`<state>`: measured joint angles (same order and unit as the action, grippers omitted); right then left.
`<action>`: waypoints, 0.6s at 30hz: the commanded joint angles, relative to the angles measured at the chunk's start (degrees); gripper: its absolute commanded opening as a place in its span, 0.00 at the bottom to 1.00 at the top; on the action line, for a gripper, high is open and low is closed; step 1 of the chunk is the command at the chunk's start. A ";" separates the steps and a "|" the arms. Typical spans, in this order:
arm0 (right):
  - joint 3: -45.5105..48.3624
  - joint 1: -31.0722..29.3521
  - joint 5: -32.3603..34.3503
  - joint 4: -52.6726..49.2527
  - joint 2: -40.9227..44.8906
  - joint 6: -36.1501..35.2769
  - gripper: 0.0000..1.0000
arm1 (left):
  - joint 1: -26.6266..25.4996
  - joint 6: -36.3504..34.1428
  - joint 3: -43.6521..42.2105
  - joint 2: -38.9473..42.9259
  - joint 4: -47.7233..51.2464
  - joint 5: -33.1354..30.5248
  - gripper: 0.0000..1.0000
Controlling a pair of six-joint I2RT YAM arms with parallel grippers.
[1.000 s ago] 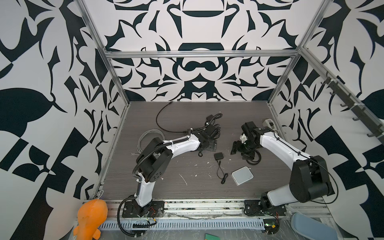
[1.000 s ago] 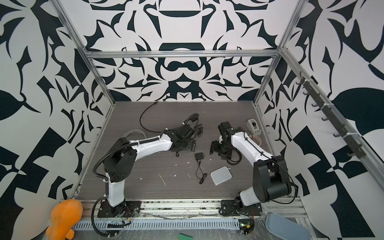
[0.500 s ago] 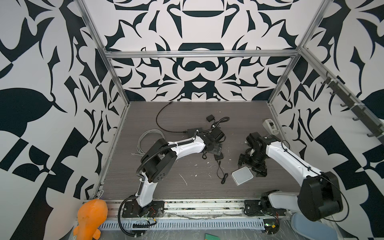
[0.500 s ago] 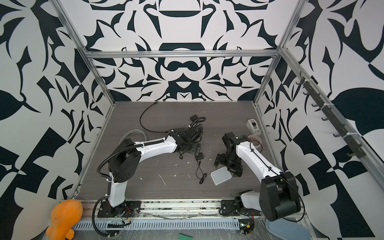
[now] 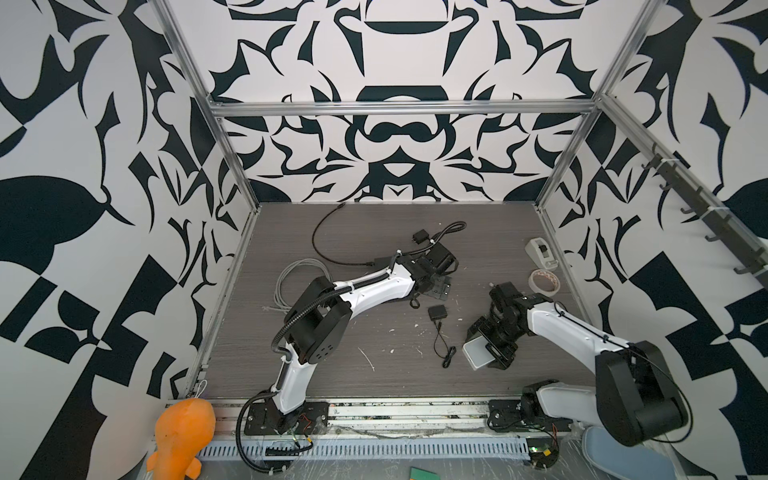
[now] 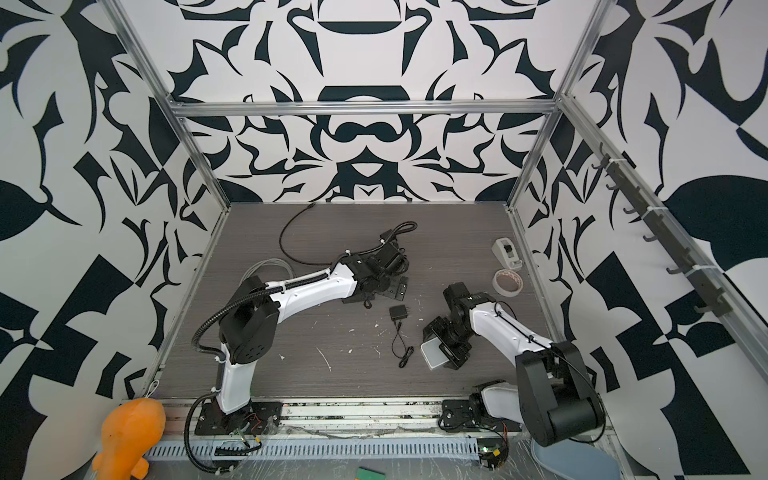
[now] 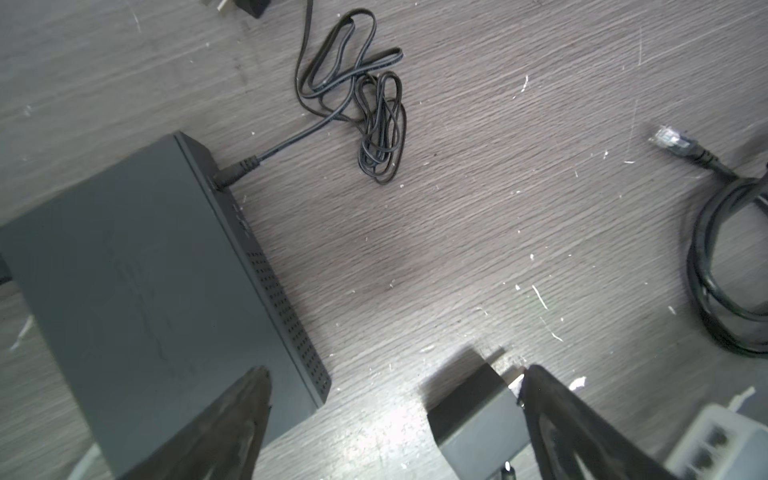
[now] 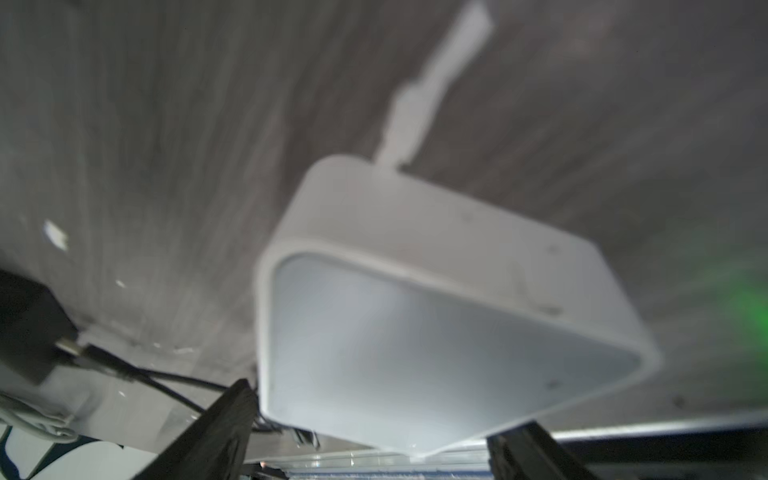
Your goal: Insert the plug into the switch port
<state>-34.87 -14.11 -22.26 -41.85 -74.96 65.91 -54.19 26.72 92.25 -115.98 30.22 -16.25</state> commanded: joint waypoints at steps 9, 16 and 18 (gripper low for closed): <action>-28.22 -0.22 4.34 -1.94 -23.95 -25.28 0.85 | 4.26 -1.01 0.43 0.71 2.53 4.70 0.91; -31.85 0.20 6.49 -2.75 -22.99 -29.90 0.85 | 5.85 -1.76 2.64 -1.46 0.70 19.80 0.68; -29.04 0.48 3.62 2.77 -22.04 -28.07 0.82 | 5.85 -1.65 3.22 -2.94 -0.20 25.27 0.60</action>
<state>-65.60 -13.93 -17.67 -41.43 -99.96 39.40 -48.18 24.60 93.84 -116.42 30.83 -1.30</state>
